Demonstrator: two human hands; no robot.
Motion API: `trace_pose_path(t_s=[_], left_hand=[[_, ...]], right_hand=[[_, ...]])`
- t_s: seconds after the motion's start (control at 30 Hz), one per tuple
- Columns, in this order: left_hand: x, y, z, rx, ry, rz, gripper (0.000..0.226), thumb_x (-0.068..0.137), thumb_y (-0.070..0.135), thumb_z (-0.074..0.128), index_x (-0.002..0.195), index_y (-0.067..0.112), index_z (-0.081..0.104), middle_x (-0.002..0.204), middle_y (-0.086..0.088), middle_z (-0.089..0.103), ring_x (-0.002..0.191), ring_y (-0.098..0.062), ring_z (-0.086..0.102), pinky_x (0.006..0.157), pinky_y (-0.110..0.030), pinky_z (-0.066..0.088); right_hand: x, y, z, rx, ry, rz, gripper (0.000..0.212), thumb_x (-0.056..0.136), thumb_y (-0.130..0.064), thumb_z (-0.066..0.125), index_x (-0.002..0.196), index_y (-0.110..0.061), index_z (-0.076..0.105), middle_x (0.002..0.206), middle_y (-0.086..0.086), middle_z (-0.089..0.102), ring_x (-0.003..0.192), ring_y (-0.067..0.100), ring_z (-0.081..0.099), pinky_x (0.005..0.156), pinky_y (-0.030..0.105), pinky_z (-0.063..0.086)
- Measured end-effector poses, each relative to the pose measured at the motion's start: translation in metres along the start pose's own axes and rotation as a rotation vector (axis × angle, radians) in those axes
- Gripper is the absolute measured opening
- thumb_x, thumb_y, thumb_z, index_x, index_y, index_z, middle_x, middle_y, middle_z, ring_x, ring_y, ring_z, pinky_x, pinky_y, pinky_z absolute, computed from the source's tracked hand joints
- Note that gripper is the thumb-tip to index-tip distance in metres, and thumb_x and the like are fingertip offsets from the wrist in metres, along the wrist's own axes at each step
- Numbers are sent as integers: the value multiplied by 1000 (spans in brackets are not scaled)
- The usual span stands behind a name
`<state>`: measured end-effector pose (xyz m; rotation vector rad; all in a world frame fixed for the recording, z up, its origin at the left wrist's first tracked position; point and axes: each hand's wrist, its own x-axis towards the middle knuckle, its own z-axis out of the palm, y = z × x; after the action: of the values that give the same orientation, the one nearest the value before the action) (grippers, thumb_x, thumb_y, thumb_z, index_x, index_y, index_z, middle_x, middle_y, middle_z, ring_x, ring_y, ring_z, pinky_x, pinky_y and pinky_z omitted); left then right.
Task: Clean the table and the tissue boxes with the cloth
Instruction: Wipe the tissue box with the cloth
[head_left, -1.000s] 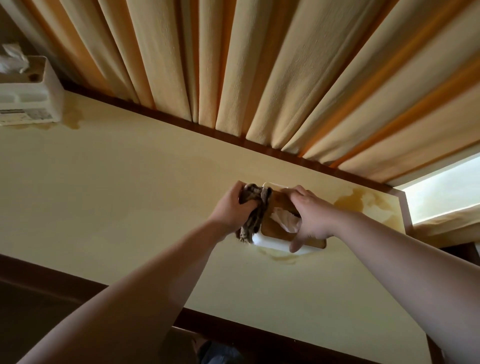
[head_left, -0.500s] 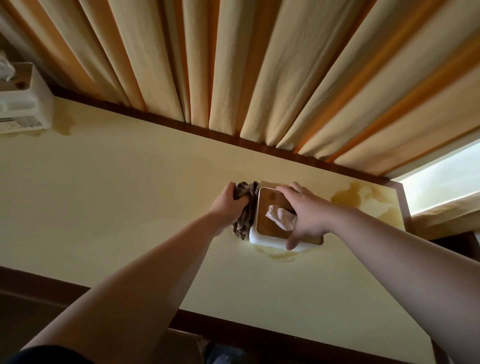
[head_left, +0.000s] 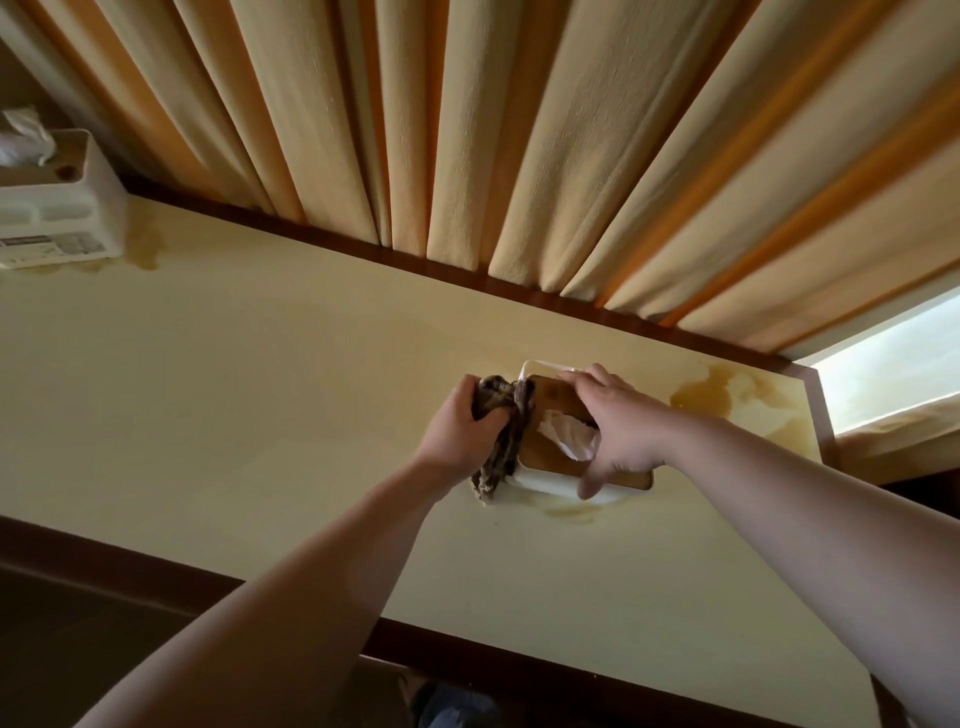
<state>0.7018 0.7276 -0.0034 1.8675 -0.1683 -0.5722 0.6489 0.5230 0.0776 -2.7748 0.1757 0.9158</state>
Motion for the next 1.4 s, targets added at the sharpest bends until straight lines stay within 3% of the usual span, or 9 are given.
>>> trace_pose_path(t_s=[0.23,0.4,0.63,0.73,0.93,1.03,1.13,1.23,1.4], left_hand=[[55,18,2,-23,-34,-27,6,98,26,60,101,22,56,95,-4,67,87,-24,64,72,-38,53],[66,9,4,-7,-36,-41,7,95,28,63,97,25,57,94,-6,68,90,-31,66,85,-55,58],[51,1,-10,27,38,21,8,95,25,66,100,24,61,93,0,68,86,-23,65,77,-41,56],[44,-4,-20,8,46,24,10,94,25,67,103,26,63,96,1,70,90,-22,67,80,-41,58],[31,-15,-35,-56,74,13,15,91,26,70,105,29,66,98,1,72,90,-20,70,77,-36,62],[25,-19,-38,-64,66,5,16,92,27,70,107,29,66,98,1,71,90,-19,70,78,-37,63],[23,-21,-40,-64,64,-5,17,90,24,70,106,30,67,98,1,72,89,-19,70,78,-37,63],[21,-25,-42,-84,40,-13,19,89,24,71,106,31,67,99,1,72,90,-19,71,78,-38,64],[17,-27,-43,-141,-5,-33,19,90,19,67,107,23,62,101,-4,72,89,-21,71,72,-35,63]], right_hand=[[1,1,2,19,6,21,154,45,-52,102,163,-30,5,159,-9,16,152,28,19,121,51,34],[0,0,1,-9,9,7,152,49,-52,101,164,-30,3,162,-8,15,153,28,19,121,51,34],[-4,-2,-11,-282,-41,-59,152,59,-50,98,165,-28,-8,171,-3,-1,156,29,5,127,47,16],[-7,-1,-18,-333,-61,13,162,51,-70,93,162,-34,-20,171,3,-13,157,35,-8,127,60,7],[-1,-34,-6,53,84,425,169,40,-109,52,163,-15,-17,169,23,8,152,48,20,120,62,31],[3,-42,2,31,124,459,174,39,-104,65,162,-15,-18,166,23,13,149,46,27,116,65,33],[1,-39,1,-76,68,297,174,41,-86,84,159,-27,-29,168,20,7,151,46,20,120,69,23],[-5,-32,1,-178,-5,173,182,32,-85,86,155,-29,-36,171,14,-5,157,42,7,123,70,5],[-9,-27,-2,-247,-50,161,184,35,-83,88,156,-17,-34,171,10,-3,157,39,4,127,63,5]])
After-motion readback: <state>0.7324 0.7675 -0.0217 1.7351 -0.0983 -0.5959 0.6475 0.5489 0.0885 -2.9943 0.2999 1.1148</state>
